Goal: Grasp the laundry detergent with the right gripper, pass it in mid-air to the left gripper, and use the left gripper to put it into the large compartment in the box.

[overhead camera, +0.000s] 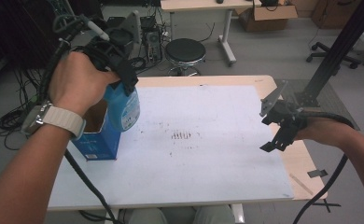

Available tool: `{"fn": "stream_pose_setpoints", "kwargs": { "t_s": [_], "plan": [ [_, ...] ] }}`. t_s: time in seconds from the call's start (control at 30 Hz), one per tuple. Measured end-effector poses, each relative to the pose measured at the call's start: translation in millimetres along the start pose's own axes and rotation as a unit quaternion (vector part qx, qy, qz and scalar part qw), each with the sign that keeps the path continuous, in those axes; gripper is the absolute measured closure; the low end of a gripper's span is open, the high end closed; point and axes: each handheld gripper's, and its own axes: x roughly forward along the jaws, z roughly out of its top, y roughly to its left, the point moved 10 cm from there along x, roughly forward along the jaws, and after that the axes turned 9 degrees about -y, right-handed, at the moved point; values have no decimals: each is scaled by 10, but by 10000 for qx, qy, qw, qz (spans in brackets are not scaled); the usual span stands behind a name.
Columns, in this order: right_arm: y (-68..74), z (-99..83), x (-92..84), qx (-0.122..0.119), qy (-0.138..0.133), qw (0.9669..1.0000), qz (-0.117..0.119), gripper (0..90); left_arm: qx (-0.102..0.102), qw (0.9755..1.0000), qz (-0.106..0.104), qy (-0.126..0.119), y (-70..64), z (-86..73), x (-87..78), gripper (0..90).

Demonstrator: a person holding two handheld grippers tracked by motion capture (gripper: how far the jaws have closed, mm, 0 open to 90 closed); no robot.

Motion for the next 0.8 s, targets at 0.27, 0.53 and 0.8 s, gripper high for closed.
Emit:
{"fn": "stream_pose_setpoints", "kwargs": {
  "t_s": [0.27, 0.53, 0.8],
  "plan": [
    [-32, -77, 0, 100, -31, 9999, -7, 64, -694, 9975, 155, -47, 373, -27, -138, 381],
    [-52, -97, -15, 117, -45, 9999, -10, 68, -1219, 9917, 392, -116, 708, -88, -137, 381],
    [-78, -120, -27, 161, -10, 9999, -35, 70, -1638, 9849, 531, -199, 948, -172, -16, 381]
  ]
}}
